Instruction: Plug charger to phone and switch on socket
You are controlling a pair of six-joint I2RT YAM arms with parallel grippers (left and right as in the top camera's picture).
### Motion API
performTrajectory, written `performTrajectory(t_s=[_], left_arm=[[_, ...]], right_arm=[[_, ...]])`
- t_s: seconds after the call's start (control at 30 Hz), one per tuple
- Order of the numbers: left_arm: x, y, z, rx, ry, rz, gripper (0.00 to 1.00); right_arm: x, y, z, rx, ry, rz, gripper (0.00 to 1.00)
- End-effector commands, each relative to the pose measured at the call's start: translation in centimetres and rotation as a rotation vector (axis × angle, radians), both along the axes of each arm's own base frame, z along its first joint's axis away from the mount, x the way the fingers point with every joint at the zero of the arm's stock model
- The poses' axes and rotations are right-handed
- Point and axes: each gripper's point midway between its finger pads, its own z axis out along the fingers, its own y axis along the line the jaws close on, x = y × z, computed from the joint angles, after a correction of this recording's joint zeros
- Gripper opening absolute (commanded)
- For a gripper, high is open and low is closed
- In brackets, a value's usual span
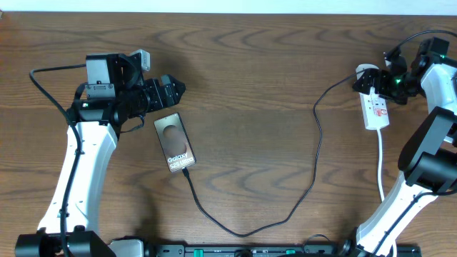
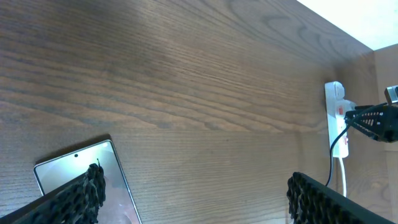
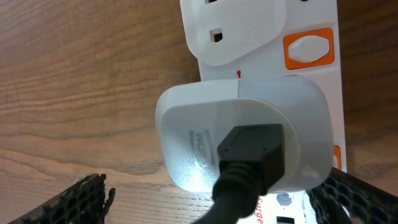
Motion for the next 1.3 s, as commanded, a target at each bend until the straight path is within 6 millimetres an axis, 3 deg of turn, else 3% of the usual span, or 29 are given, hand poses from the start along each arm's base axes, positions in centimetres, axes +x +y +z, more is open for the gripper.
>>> performTrajectory(t_s=[0.0, 0.17, 0.33, 0.5, 0.8, 1.03, 1.27], left_arm=[[-0.2, 0.0, 0.5, -0.006, -0.009, 0.003, 0.93], [-0.2, 0.0, 0.5, -0.006, -0.009, 0.004, 0.93], [-0.2, 0.0, 0.5, -0.006, -0.009, 0.003, 0.93], [-0.2, 0.0, 0.5, -0.006, -0.009, 0.003, 0.93], [-0.2, 0.0, 0.5, -0.006, -0.008, 0.004, 0.93], [-0.2, 0.0, 0.5, -0.006, -0.009, 0.004, 0.93], [-0.2, 0.0, 0.5, -0.006, -0.009, 0.003, 0.93]], right_arm=[[0.0, 1.2, -0.5, 0.035, 0.018, 0.009, 0.99], [0.0, 0.8, -0.6, 0.014, 0.025, 0.005, 0.99], [-0.7, -1.0, -1.2, -0.077, 0.074, -0.046, 0.98], [-0.8, -1.8, -0.4, -0.094, 0.069, -0.073, 0.97], [-1.9, -5.5, 3.9, -0.224, 0.054, -0.232, 0.97], [-3.4, -5.1, 7.7, -0.237, 0.038, -0.262, 0.97], [-6.2, -3.9, 10.4, -0.210, 0.086, -0.302, 0.96]])
